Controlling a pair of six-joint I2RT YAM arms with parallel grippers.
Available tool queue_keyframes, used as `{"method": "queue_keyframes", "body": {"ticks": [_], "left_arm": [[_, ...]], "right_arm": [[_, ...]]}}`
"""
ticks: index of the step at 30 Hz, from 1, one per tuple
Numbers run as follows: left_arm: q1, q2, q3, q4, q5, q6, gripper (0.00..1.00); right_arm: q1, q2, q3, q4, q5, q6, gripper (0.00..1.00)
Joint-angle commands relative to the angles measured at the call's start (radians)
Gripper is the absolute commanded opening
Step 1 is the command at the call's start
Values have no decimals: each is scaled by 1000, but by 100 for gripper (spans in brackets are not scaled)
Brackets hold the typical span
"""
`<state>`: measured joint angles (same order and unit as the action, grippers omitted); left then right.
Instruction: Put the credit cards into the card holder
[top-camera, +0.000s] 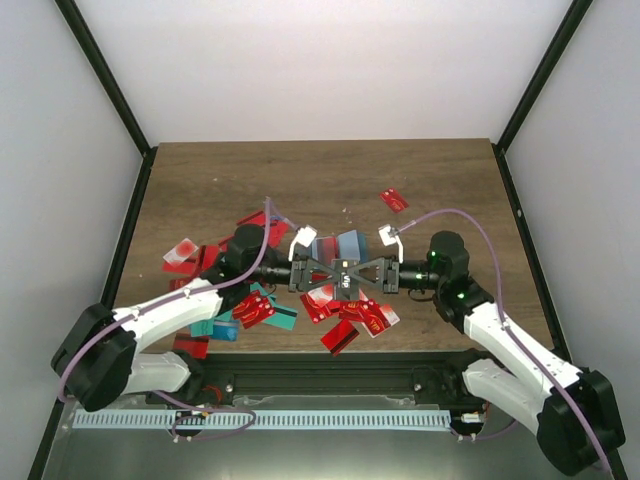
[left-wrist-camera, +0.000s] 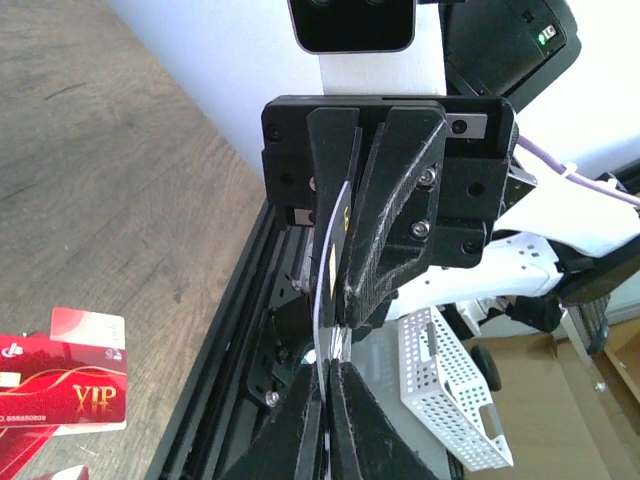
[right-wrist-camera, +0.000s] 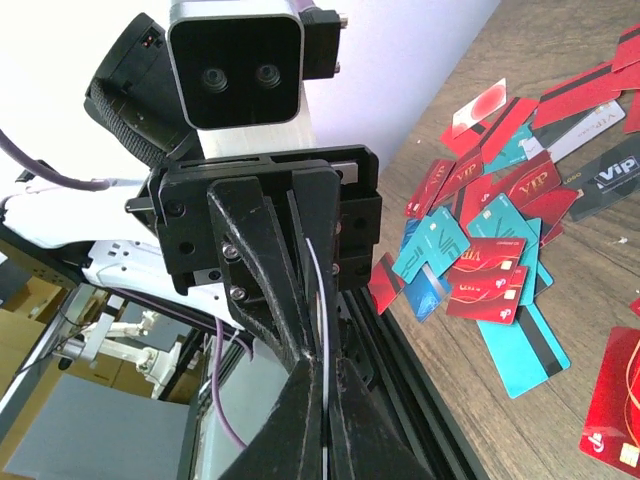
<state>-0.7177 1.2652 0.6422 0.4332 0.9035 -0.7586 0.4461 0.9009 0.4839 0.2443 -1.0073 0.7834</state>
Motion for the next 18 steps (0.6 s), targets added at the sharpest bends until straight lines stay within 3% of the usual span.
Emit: {"method": "queue_keyframes", "body": {"ticks": [1,4,6,10,18], "left_arm": [[1,19,-9,67,-27,-13,4],[20,24,31,-80,-158,46,4],[64,42,60,-171,-274,80,4],[163,136,86,-176,-323,66,4],[204,418,237,-153,-291,71,4]], "right_arm": [[-11,12,48,20,3,-7,5],[-15,51,110,-130,135,-81,47],[-18,100,158,-239,262,-129,56],[-18,216,223,-298,411,-178,55],[-18,528,384,-334,538,-273,45]]}}
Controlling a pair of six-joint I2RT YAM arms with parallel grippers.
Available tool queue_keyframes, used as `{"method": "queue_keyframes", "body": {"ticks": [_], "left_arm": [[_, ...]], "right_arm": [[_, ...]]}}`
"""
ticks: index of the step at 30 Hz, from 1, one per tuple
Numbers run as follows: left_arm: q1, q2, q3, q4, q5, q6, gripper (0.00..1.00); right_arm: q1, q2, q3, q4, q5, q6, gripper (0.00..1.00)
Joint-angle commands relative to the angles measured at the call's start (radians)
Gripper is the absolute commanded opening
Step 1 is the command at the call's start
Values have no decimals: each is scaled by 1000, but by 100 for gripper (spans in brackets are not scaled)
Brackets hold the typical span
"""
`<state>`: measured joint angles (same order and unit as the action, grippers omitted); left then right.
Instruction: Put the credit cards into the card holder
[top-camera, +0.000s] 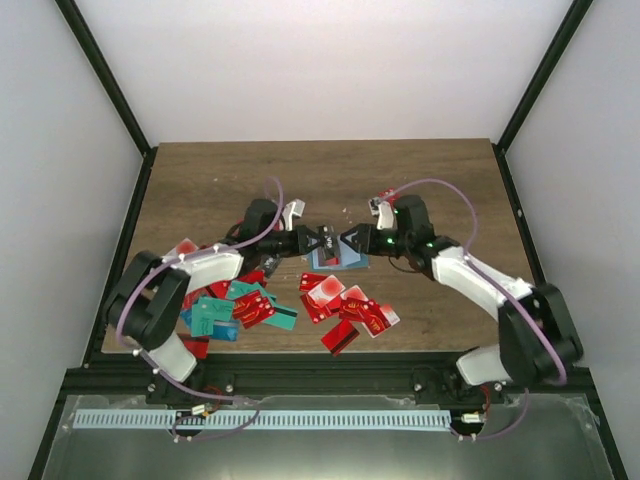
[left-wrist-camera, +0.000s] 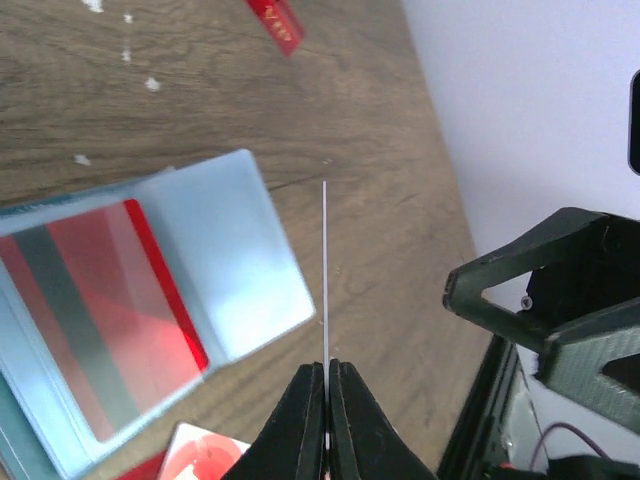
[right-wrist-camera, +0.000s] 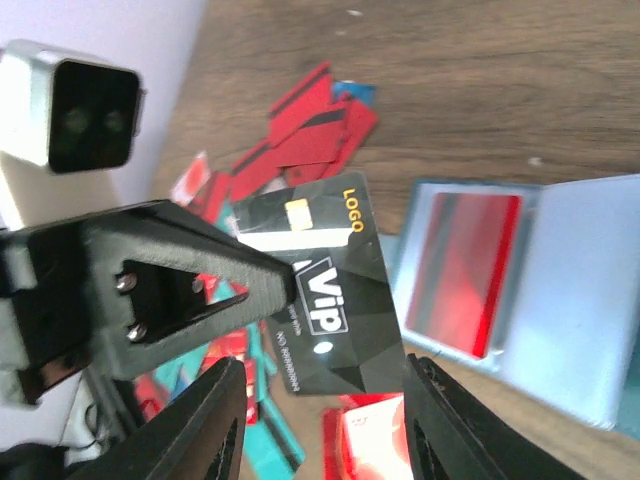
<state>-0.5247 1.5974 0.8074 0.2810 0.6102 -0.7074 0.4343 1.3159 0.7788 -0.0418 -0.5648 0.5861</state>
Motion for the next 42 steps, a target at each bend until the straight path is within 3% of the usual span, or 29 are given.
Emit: {"method": "queue_keyframes", "body": {"ticks": [1,8,16,31,42], "left_arm": [[14,122,91,-11,0,23,4],[41,252,208,-82,10,63,4],[63,299,232,-112,38,71,4],[59,352,240,-66,114,25,4],[47,391,263,-68,65,-29,4]], "right_arm": [[-6,148,110,-44,96,-81,43],[-6,367,240,-51,121,-125,38],[-20,505,281,-71,186,-154,35],[-48,542,214,-40,198,-136,34],[-48,523,193,-29,188,-131,34]]}}
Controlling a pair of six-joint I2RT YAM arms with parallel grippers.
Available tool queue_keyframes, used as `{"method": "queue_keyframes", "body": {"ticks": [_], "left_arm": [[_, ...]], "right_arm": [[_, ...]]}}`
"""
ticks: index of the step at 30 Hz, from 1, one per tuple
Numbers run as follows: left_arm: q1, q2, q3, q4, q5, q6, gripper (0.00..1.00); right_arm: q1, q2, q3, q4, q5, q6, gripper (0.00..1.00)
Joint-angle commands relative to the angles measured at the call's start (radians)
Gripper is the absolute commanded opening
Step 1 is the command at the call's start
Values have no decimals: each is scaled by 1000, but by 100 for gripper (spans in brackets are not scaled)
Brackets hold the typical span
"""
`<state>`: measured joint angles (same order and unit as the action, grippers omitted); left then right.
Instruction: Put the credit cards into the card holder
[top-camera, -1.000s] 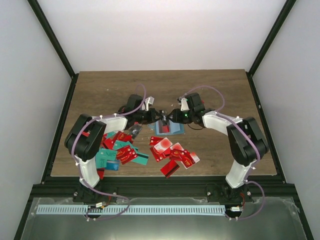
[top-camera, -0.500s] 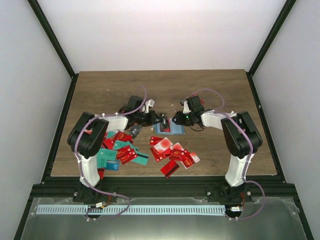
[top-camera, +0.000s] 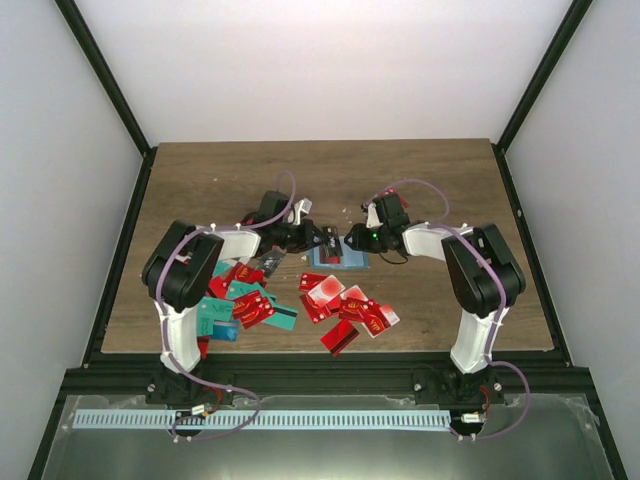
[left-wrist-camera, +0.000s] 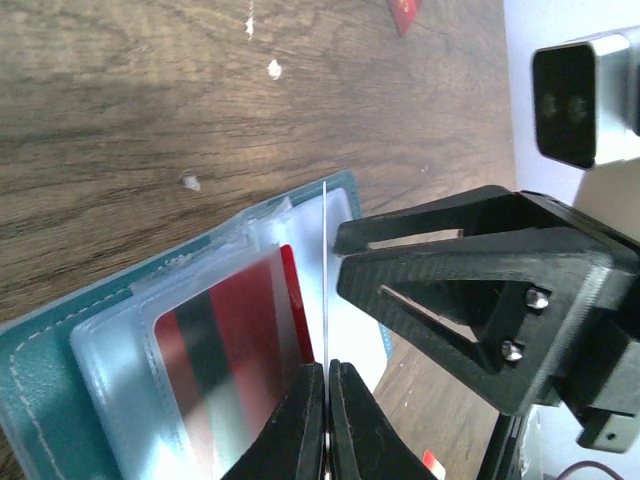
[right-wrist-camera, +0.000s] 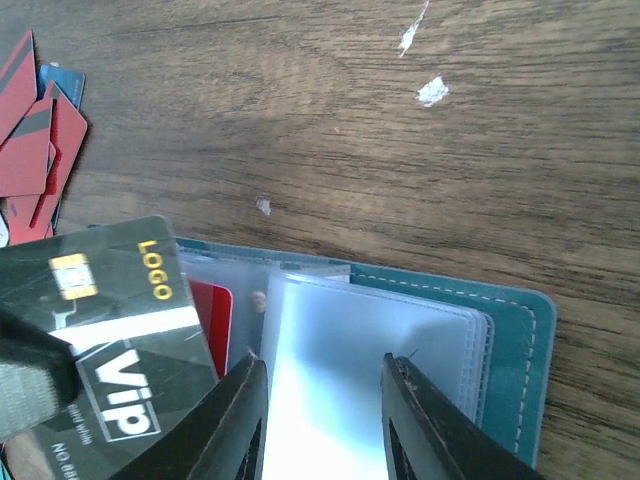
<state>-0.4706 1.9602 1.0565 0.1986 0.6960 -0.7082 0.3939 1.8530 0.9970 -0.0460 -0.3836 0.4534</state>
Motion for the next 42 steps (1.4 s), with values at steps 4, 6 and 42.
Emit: {"method": "queue_keyframes", "body": {"ticks": [4,6,42], "left_arm": [[-14,47,20,23,-27,-36,4],[-14,52,19,27,-32,-40,4],[-81,22,1,-23,-149,-71,4]], "right_arm": [[-7,-17,-27,-21,6,2,34],[-7,-17,-28,-21,3,2,34],[-6,-29,-36,-18,8,38,34]]}}
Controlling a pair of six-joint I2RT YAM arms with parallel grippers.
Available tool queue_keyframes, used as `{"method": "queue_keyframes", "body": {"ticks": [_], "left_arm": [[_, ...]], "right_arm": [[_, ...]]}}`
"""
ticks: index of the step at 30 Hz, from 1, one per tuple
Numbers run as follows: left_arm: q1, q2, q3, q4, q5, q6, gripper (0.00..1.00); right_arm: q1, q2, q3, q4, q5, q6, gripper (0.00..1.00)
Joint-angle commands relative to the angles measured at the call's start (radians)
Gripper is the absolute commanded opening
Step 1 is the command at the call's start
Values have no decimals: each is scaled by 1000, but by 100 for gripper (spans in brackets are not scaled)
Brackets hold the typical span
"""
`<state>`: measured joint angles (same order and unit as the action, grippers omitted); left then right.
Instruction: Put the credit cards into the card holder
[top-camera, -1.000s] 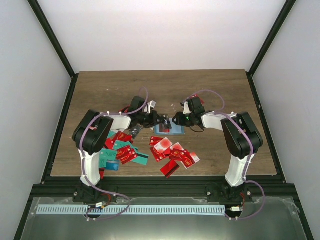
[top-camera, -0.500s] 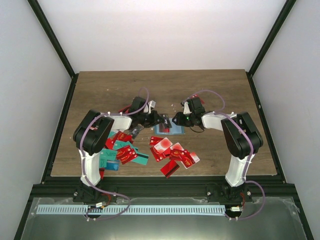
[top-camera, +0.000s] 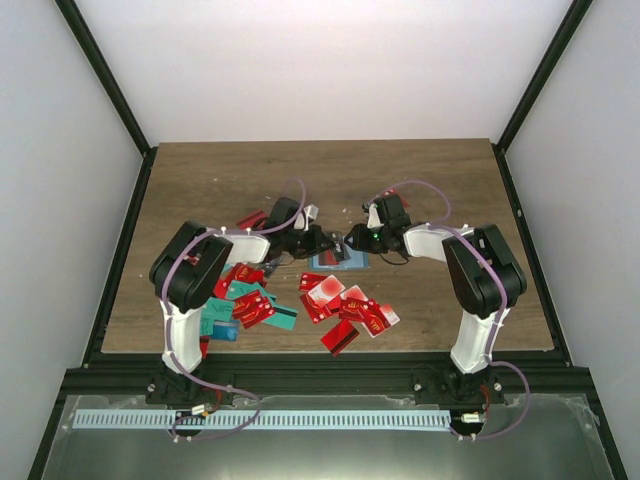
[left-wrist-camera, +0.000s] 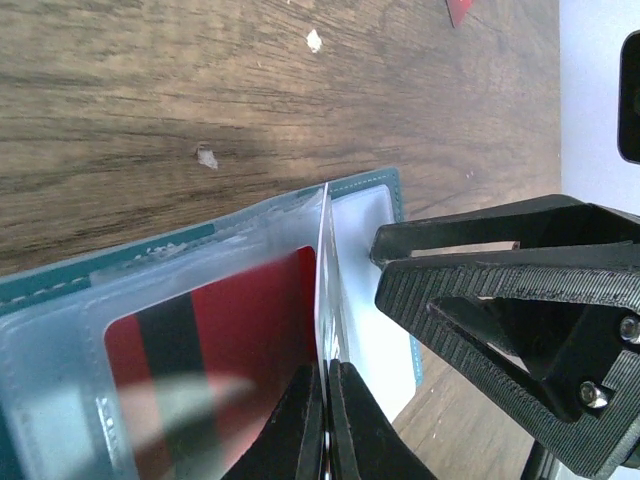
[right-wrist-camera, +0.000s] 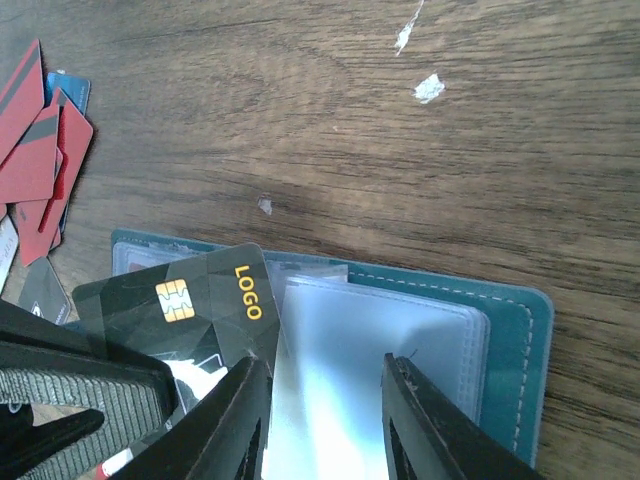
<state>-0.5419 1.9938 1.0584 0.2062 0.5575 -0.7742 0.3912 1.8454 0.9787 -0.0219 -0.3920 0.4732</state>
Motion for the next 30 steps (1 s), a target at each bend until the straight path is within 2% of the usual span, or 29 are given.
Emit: {"method": "queue_keyframes", "body": {"ticks": [1,16,30], "left_arm": [[-10,-10,0,-34,-5,-6,4],[-10,45,91,-213,71,25,4],[-1,106,127,-266,88,-2,4]], "right_arm": [[-4,-25,-19,-40,18,20,35],[-5,-42,-32,-15,12,32,35],[-4,-122,-59,-12,52,37,35]]}}
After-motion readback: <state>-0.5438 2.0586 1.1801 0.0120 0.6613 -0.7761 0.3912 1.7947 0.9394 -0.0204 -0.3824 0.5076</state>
